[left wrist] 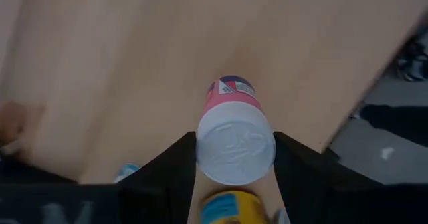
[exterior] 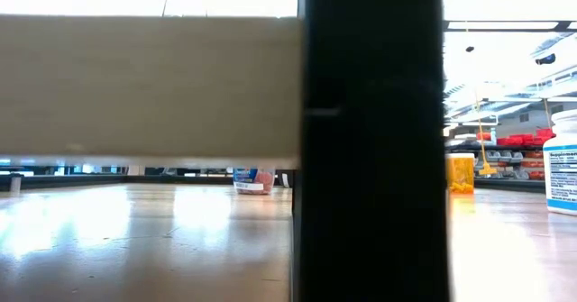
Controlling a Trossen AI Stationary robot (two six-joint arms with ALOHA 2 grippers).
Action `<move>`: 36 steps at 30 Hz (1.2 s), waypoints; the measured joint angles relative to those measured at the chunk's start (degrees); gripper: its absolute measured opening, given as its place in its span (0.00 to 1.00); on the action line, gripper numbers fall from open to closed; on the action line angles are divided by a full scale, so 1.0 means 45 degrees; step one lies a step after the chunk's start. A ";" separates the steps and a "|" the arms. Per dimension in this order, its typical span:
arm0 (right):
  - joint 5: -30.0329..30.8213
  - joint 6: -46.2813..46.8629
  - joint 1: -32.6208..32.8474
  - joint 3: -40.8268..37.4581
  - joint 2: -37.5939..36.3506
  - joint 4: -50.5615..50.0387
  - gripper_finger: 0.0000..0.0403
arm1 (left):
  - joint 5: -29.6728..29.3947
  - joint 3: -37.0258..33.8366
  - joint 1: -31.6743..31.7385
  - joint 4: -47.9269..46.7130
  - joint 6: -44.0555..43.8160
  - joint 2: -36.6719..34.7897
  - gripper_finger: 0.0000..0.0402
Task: Pick and place medicine bottles onto shelf by color
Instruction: Put the pink medicine bottle on the shelf
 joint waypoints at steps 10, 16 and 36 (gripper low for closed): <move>0.0004 -0.0003 0.0023 0.0000 0.0002 -0.0090 0.69 | 0.0512 0.0000 -0.0946 0.1205 0.1068 -0.0005 0.47; 0.0015 0.0026 0.0023 0.0000 -0.0001 -0.0096 0.69 | 0.0508 0.0000 -0.1162 0.1216 0.2245 -0.0005 0.45; 0.0123 0.0550 0.0023 0.0000 0.0002 -0.0096 0.69 | 0.2173 0.0044 -0.1048 0.1396 0.3958 0.1021 0.49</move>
